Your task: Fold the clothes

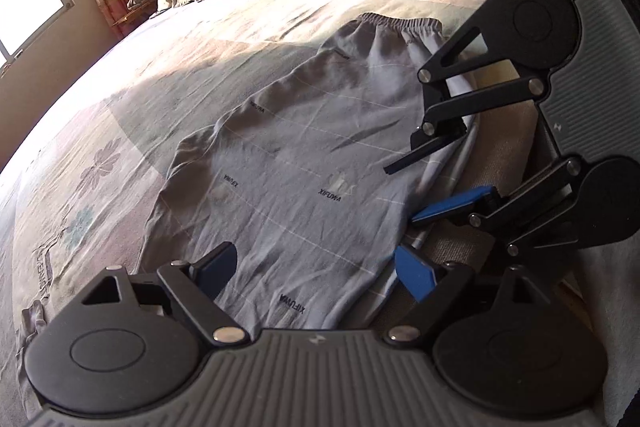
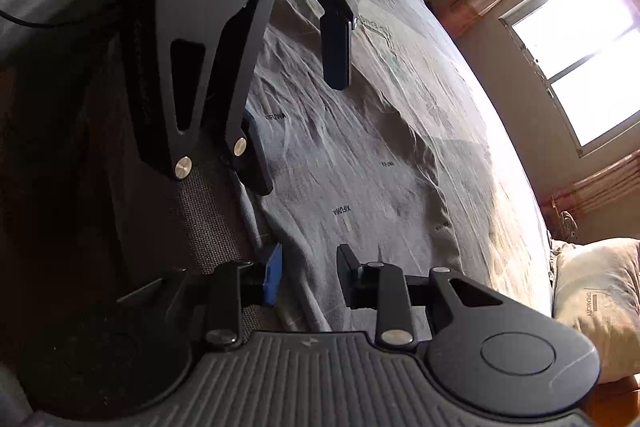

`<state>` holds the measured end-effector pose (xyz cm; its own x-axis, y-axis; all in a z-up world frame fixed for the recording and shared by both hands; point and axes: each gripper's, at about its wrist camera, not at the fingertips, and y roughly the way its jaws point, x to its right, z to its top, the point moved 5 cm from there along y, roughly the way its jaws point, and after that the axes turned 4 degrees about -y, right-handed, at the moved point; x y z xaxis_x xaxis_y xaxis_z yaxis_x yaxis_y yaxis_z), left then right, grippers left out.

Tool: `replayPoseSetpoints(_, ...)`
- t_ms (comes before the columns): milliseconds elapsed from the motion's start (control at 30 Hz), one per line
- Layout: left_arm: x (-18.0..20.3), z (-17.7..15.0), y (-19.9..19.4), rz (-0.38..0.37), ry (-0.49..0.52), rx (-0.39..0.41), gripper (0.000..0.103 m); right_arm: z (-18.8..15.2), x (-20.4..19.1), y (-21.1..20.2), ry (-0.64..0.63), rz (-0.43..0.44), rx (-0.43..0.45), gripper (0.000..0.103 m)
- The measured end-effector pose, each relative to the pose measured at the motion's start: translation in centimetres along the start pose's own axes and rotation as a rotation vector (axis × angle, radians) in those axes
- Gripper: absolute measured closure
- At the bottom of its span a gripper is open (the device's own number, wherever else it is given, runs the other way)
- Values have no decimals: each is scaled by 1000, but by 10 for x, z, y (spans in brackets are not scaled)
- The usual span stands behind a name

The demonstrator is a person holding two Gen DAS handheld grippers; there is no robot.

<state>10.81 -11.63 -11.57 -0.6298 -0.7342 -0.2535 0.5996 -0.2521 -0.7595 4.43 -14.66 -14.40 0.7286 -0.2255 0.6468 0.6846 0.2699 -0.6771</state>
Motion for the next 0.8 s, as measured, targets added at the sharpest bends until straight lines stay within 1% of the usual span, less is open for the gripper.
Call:
replayPoseSetpoints(67, 3, 3, 4, -14, 1, 1, 17, -3, -2, 0, -34, -19, -14, 69)
replayPoseSetpoints(200, 7, 8, 9, -43, -12, 4, 17, -7, -1, 0, -46, -51, -20, 70)
replayPoseSetpoints(233, 8, 9, 10, -45, -11, 7, 17, -6, -1, 0, -47, -64, -21, 74)
replayPoseSetpoints(267, 9, 10, 11, -46, -5, 11, 17, -6, -1, -1, -46, -76, -21, 93)
replayPoseSetpoints(300, 10, 11, 11, -47, 0, 15, 17, -5, 0, -2, -33, -82, -14, 100)
replayPoseSetpoints(367, 13, 13, 11, -34, 27, 32, 17, -6, 5, -4, 0, -86, -6, 100)
replayPoseSetpoints(433, 16, 13, 10, -6, 77, 57, 16, -6, 12, -7, 37, -85, 2, 100)
replayPoseSetpoints(500, 15, 12, 12, 58, 129, 62, 16, -7, 17, -11, 76, -86, 14, 100)
replayPoseSetpoints(567, 9, 7, 17, 135, 165, 49, 16, -7, 21, -16, 108, -84, 23, 100)
replayPoseSetpoints(633, 2, 4, 16, 174, 161, 55, 16, -7, 21, -17, 109, -84, 28, 100)
replayPoseSetpoints(667, -3, 4, 15, 178, 140, 58, 16, -6, 21, -17, 109, -82, 29, 100)
replayPoseSetpoints(767, -13, 6, 7, 161, 71, 78, 16, -5, 18, -14, 102, -72, 35, 88)
replayPoseSetpoints(800, -15, 7, 5, 158, 59, 85, 16, -5, 15, -11, 102, -75, 37, 76)
